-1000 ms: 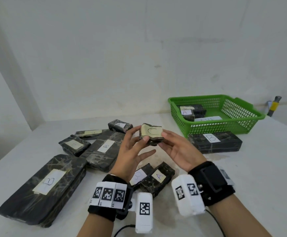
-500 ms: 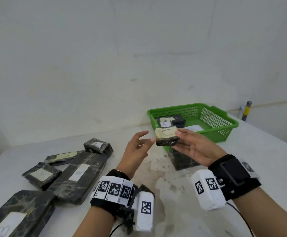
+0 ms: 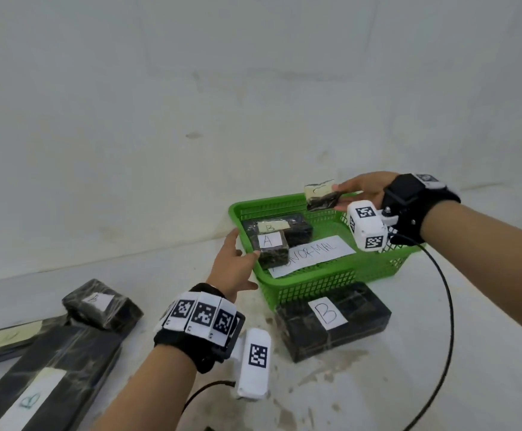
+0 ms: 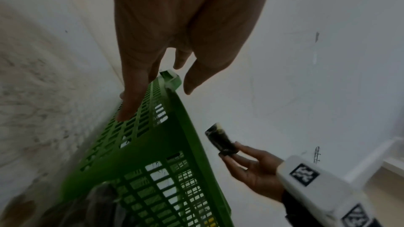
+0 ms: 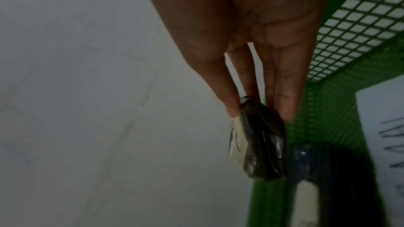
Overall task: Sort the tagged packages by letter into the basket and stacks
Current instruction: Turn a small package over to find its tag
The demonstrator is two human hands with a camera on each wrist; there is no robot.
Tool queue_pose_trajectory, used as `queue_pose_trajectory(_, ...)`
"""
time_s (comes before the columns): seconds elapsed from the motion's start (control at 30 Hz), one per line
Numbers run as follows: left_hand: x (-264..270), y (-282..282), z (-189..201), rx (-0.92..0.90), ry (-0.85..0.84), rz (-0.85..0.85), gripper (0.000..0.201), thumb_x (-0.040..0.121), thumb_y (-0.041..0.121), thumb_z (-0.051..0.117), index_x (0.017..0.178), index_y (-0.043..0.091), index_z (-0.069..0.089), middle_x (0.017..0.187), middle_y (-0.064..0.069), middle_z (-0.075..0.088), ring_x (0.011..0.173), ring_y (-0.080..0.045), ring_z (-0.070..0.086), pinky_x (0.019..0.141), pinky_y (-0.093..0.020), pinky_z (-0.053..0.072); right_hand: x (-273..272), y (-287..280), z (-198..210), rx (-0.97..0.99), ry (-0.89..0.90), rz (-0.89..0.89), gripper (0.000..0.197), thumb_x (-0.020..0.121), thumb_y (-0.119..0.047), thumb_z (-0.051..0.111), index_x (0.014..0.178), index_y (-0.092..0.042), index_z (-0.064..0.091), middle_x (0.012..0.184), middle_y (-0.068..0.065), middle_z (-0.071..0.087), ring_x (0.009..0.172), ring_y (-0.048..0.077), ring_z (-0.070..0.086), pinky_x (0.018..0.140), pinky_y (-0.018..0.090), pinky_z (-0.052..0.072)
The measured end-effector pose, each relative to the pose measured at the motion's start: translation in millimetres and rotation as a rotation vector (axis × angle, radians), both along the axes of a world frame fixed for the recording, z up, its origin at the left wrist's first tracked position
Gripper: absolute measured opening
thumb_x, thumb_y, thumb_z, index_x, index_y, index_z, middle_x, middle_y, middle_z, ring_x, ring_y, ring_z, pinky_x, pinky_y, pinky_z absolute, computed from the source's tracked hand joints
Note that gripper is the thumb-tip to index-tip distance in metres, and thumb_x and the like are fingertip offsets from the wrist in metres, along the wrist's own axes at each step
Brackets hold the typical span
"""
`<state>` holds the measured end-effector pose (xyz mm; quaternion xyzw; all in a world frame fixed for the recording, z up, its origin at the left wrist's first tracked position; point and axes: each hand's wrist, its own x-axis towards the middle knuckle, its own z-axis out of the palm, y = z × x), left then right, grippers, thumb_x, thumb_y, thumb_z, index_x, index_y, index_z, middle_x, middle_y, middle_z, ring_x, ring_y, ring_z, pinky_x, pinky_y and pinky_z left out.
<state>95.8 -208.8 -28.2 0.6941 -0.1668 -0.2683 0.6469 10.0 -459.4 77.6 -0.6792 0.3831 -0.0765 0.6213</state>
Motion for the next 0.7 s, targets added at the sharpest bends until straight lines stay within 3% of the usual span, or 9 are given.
queue_pose_trajectory(0.03, 5, -2, -3, -0.014, 0.01, -0.002, 0.069, 0.097, 0.005, 0.056, 0.153, 0.034, 0.027, 0.142, -0.023, 0.046, 0.122, -0.041, 0.054, 0.072, -0.048, 0.059, 7, -12, -8, -0.07, 0.06, 0.011, 0.005, 0.094, -0.009, 0.062, 0.098, -0.006, 0.061, 0.12, 0.015, 0.063, 0.064, 0.022, 0.07, 0.06, 0.029, 0.059)
queue_pose_trajectory(0.13, 16, -4, -9, -0.048, 0.016, -0.006, 0.067, 0.094, -0.005, 0.055, 0.148, 0.031, 0.035, 0.129, -0.022, 0.058, 0.106, -0.037, 0.065, 0.066, -0.046, 0.061, 28, -38, -36, -0.158, 0.236, 0.09, 0.033, 0.091, -0.006, 0.063, 0.123, -0.001, 0.057, 0.126, 0.018, 0.06, 0.081, 0.019, 0.073, 0.079, 0.033, 0.056)
queue_pose_trajectory(0.23, 20, -5, -10, -0.065, -0.008, -0.034, 0.064, 0.093, -0.011, 0.052, 0.141, 0.031, 0.041, 0.12, -0.02, 0.063, 0.095, -0.031, 0.067, 0.052, -0.032, 0.059, 38, -30, -45, -0.024, 0.369, 0.209, 0.02, 0.097, -0.009, 0.056, 0.114, 0.001, 0.059, 0.121, 0.018, 0.064, 0.101, 0.026, 0.068, 0.08, 0.032, 0.056)
queue_pose_trajectory(0.33, 23, -6, -12, -0.052, -0.041, -0.042, 0.068, 0.093, -0.01, 0.054, 0.147, 0.029, 0.039, 0.123, -0.017, 0.06, 0.104, -0.034, 0.066, 0.052, -0.029, 0.059, 53, -34, -55, 0.029, 0.402, 0.203, 0.022, 0.095, -0.005, 0.057, 0.115, 0.003, 0.056, 0.124, 0.019, 0.063, 0.11, 0.027, 0.066, 0.106, 0.039, 0.046)
queue_pose_trajectory(0.37, 23, -6, -13, -0.049, -0.049, -0.044, 0.068, 0.093, -0.009, 0.054, 0.147, 0.029, 0.039, 0.123, -0.016, 0.06, 0.104, -0.033, 0.066, 0.053, -0.028, 0.059, 58, -34, -59, 0.046, 0.405, 0.201, 0.027, 0.094, -0.005, 0.058, 0.12, 0.004, 0.053, 0.119, 0.02, 0.065, 0.098, 0.027, 0.07, 0.104, 0.04, 0.048)
queue_pose_trajectory(0.43, 23, -6, -14, -0.054, -0.058, -0.053, 0.067, 0.093, -0.008, 0.055, 0.147, 0.03, 0.039, 0.121, -0.015, 0.06, 0.103, -0.032, 0.066, 0.053, -0.027, 0.058, 62, -33, -64, 0.04, 0.417, 0.195, 0.03, 0.094, -0.003, 0.059, 0.122, 0.003, 0.051, 0.108, 0.02, 0.067, 0.073, 0.026, 0.074, 0.085, 0.04, 0.057)
queue_pose_trajectory(0.5, 23, -5, -13, -0.066, -0.058, -0.065, 0.064, 0.094, -0.007, 0.055, 0.144, 0.031, 0.041, 0.12, -0.014, 0.061, 0.101, -0.031, 0.066, 0.053, -0.027, 0.058, 64, -30, -70, 0.046, 0.438, 0.217, 0.029, 0.095, -0.002, 0.058, 0.122, 0.004, 0.05, 0.105, 0.021, 0.066, 0.073, 0.027, 0.073, 0.075, 0.041, 0.057)
queue_pose_trajectory(0.6, 23, -4, -11, -0.08, -0.052, -0.078, 0.06, 0.095, -0.007, 0.054, 0.137, 0.034, 0.043, 0.118, -0.013, 0.062, 0.099, -0.03, 0.066, 0.052, -0.025, 0.058, 64, -29, -79, 0.044, 0.458, 0.228, 0.027, 0.096, -0.003, 0.057, 0.121, 0.003, 0.05, 0.101, 0.021, 0.066, 0.077, 0.027, 0.07, 0.08, 0.043, 0.054)
queue_pose_trajectory(0.7, 22, -3, -12, -0.098, -0.04, -0.084, 0.064, 0.095, -0.006, 0.054, 0.145, 0.031, 0.04, 0.118, -0.013, 0.061, 0.1, -0.03, 0.066, 0.053, -0.024, 0.058, 68, -32, -85, -0.017, 0.464, 0.275, 0.027, 0.094, -0.007, 0.061, 0.119, 0.004, 0.056, 0.118, 0.02, 0.064, 0.085, 0.027, 0.067, 0.093, 0.04, 0.052)
